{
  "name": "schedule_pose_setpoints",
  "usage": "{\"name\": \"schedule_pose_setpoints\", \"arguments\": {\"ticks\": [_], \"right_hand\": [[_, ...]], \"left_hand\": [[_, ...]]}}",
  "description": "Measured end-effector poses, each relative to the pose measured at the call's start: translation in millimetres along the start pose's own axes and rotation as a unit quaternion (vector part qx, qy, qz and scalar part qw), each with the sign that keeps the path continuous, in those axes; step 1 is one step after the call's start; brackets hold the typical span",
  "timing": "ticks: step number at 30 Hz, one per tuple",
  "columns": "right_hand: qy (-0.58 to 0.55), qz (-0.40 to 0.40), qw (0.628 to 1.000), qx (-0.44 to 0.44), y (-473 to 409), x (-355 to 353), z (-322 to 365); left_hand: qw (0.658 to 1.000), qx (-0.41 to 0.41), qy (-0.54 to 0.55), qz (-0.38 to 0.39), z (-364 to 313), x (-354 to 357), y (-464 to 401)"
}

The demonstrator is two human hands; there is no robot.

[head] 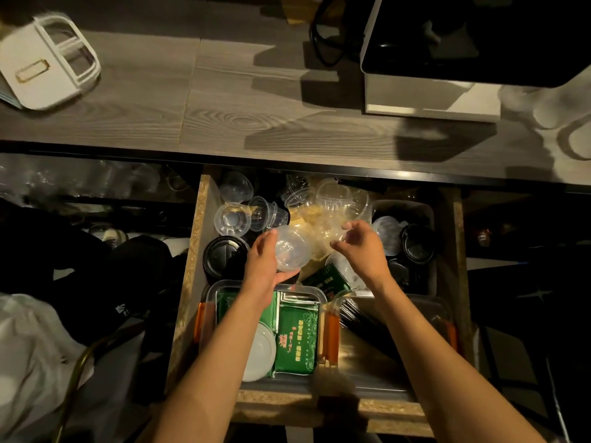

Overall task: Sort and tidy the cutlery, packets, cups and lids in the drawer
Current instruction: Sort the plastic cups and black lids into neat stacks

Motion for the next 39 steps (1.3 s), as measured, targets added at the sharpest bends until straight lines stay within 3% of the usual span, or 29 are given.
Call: {"name": "schedule_pose_setpoints", "arguments": {"ticks": [5,11,13,19,24,27,29,31,33,35,39], "right_hand": [[-0.047,-0.073,0.991,-0.100,45,-14,44],[0.142,-0.034,0.964,-0.223,75,9,66],[0.150,0.004,0.961,-0.233,84,16,67],[0.161,0.039,0.951,-0.260,111,31,79],[0.256,0.025,0.914,-0.313,131,30,95],[0.287,0.062,0.899,-0.324,140,28,96],[0.212,0.094,0.926,-0.297,148,23,97],[0.022,0.048,0.967,-0.251,159,13,104],[-0.160,-0.077,0.964,-0.199,166,0,111],[-0.277,-0.116,0.947,-0.111,166,-4,119],[-0.296,-0.061,0.953,-0.016,157,-1,127]], "left_hand": [[0.999,-0.015,0.031,0.017,-5,7,14],[0.990,-0.059,0.096,0.084,-17,17,40],[0.990,-0.059,0.095,0.086,-23,13,47],[0.992,-0.045,0.024,0.114,-41,1,72],[0.985,0.002,-0.036,0.166,-51,-9,89],[0.983,0.022,-0.069,0.168,-55,-14,95],[0.983,0.033,-0.076,0.161,-58,-15,99],[0.983,0.037,-0.062,0.168,-60,-14,105],[0.981,0.043,-0.042,0.183,-64,-11,113],[0.976,0.052,-0.029,0.208,-66,-5,123],[0.972,0.058,-0.027,0.225,-60,12,139]]}}
Point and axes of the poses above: each hand's wrist, its own y-axis away from the middle knuckle, its own x-axis out of the palm, z = x × y, the point moved 3 cm from there along -y, towards the middle knuckle
